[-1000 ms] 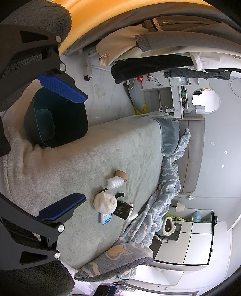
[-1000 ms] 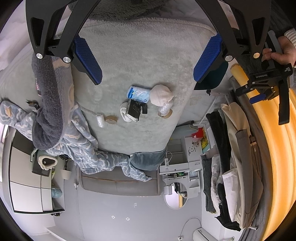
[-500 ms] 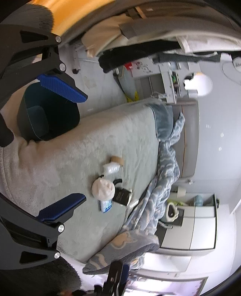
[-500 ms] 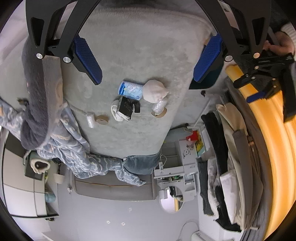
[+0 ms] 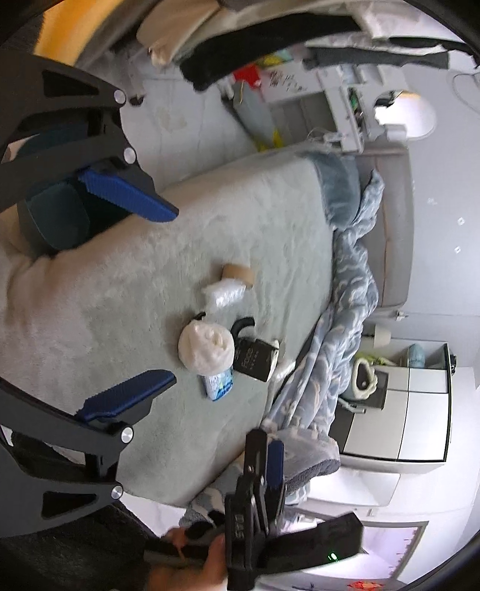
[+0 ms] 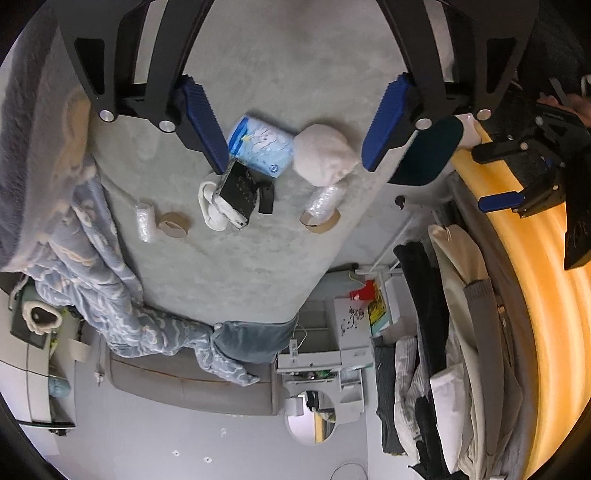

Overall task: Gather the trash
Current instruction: 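Reach the right tool to the black box while the left tool approaches the tissue ball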

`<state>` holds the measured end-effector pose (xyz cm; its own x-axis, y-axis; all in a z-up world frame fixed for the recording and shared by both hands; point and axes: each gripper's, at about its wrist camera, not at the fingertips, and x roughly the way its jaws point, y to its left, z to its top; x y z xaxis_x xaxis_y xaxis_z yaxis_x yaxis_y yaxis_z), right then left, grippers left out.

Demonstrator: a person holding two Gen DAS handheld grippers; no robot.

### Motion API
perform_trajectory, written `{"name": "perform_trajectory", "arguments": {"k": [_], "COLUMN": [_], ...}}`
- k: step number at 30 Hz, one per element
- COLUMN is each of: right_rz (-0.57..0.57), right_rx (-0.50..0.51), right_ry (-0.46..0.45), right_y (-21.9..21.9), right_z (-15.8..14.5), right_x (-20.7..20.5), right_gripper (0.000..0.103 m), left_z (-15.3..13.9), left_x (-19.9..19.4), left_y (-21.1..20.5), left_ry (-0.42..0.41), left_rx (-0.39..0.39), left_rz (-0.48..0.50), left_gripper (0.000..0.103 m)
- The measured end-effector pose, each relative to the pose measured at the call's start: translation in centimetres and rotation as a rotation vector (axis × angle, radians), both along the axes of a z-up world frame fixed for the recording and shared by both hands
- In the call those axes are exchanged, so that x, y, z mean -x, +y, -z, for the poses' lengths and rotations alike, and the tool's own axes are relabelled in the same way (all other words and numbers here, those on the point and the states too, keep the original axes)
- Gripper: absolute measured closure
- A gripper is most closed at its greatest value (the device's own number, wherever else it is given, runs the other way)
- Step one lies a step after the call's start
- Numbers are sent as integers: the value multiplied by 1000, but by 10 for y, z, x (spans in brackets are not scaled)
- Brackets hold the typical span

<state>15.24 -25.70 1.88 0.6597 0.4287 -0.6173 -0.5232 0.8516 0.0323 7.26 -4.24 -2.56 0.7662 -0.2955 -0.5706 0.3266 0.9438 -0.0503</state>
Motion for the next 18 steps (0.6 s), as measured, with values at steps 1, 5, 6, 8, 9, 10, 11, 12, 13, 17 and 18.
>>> {"name": "perform_trajectory", "arguments": {"k": [1, 5, 6, 8, 9, 10, 11, 12, 13, 17, 18], "right_rz": [-3, -28, -31, -40, -44, -47, -52, -57, -62, -64, -65], "right_rx": [4, 34, 42, 48, 50, 54, 58, 60, 66, 62, 66], "right_ry": [4, 21, 23, 26, 25, 22, 22, 23, 23, 28, 28], "right_y": [-1, -3, -3, -4, -4, -4, -4, -5, -5, -11, -12], "right_z": [3, 16, 19, 22, 23, 24, 25, 26, 27, 32, 34], "right_x": [-5, -27, -31, -40, -45, -48, -53, -56, -61, -76, -81], "right_gripper": [34, 42, 43, 47, 49, 49, 50, 51, 52, 54, 54], "left_z": [2, 10, 12, 13, 14, 15, 17, 19, 21, 27, 28], "left_x": [-4, -23, -26, -32, -35, -40, -43, -47, -50, -71, -75], "left_y": [-1, -7, -10, -17, -21, -25, -28, -32, -34, -42, -43], "left_ry": [8, 57, 59, 56, 53, 51, 52, 54, 55, 81, 85], "left_rx": [8, 61, 64, 63, 63, 66, 68, 72, 74, 101, 107], "left_rz": [10, 74, 88, 119, 136, 155, 165, 179, 187, 212, 215], "left_gripper": [20, 24, 24, 24, 24, 24, 24, 24, 24, 28, 28]}}
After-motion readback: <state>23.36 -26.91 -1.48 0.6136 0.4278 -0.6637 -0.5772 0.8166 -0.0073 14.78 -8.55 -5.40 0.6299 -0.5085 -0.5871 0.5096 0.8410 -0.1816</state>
